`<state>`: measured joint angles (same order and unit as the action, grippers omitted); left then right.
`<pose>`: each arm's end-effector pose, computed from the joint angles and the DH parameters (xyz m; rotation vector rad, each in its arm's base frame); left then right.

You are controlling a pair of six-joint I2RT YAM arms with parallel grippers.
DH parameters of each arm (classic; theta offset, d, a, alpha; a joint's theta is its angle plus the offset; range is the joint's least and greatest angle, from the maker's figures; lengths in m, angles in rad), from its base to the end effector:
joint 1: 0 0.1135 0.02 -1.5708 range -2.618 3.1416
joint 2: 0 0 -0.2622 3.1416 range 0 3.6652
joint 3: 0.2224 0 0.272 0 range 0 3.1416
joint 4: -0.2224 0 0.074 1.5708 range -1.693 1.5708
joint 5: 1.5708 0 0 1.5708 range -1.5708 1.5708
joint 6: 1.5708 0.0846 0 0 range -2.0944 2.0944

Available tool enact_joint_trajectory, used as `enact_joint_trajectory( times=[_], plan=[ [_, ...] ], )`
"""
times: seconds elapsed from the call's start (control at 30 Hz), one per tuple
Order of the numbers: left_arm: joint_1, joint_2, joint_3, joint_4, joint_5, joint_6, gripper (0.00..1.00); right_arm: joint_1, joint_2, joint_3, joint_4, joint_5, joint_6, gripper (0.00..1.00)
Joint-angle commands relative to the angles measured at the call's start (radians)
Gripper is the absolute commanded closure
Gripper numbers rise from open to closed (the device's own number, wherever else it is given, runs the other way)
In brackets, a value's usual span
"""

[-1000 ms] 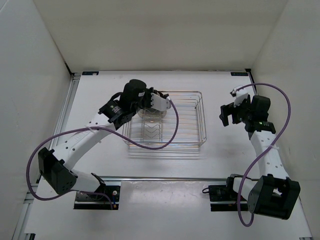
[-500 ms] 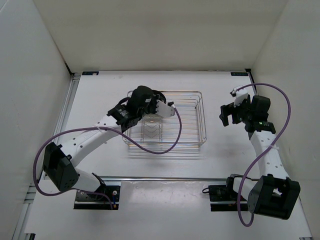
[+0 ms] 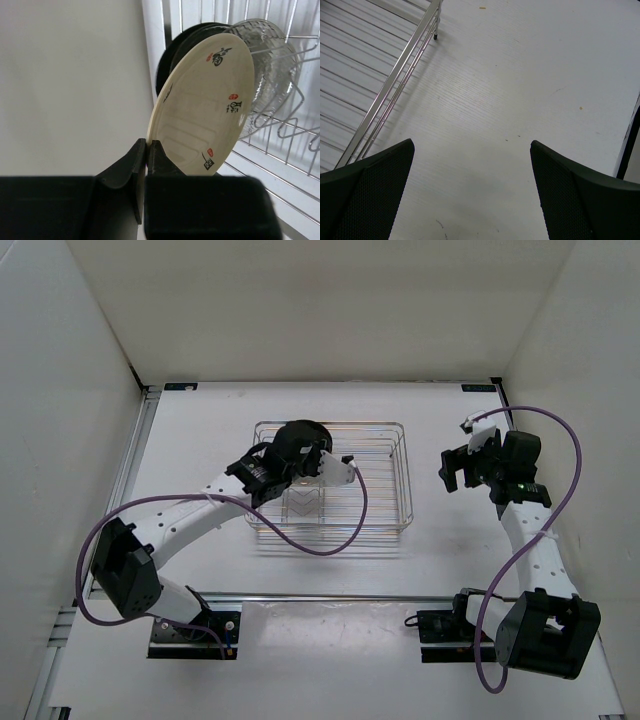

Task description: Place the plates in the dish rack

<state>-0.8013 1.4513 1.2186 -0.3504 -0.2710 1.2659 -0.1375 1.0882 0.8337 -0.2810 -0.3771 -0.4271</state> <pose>0.2880 -0.2648 0.2854 1.7887 1.2514 0.5587 0.3029 -0.0105 0.2591 -0.5171 1.9997 0.0506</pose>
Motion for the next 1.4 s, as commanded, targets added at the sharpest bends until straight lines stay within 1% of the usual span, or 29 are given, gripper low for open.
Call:
enact_joint_trajectory(
  times=[0.0,0.53,0.97,1.37],
  plan=[
    [-0.010,-0.017,-0.002,0.033,-0.007,-0.007,0.90,-0.005,-0.010,-0.010,0.042,-0.019,-0.006,0.00],
    [-0.029,0.012,-0.041,0.042,-0.007,-0.016,0.90,-0.005,-0.019,-0.010,0.042,-0.019,-0.006,0.00],
    [-0.029,0.021,-0.105,0.103,-0.071,-0.025,0.90,-0.005,-0.028,-0.019,0.042,-0.019,-0.006,0.00],
    [-0.029,0.060,-0.114,0.103,-0.051,-0.025,0.90,-0.014,-0.046,-0.019,0.042,-0.019,-0.006,0.00]
  ],
)
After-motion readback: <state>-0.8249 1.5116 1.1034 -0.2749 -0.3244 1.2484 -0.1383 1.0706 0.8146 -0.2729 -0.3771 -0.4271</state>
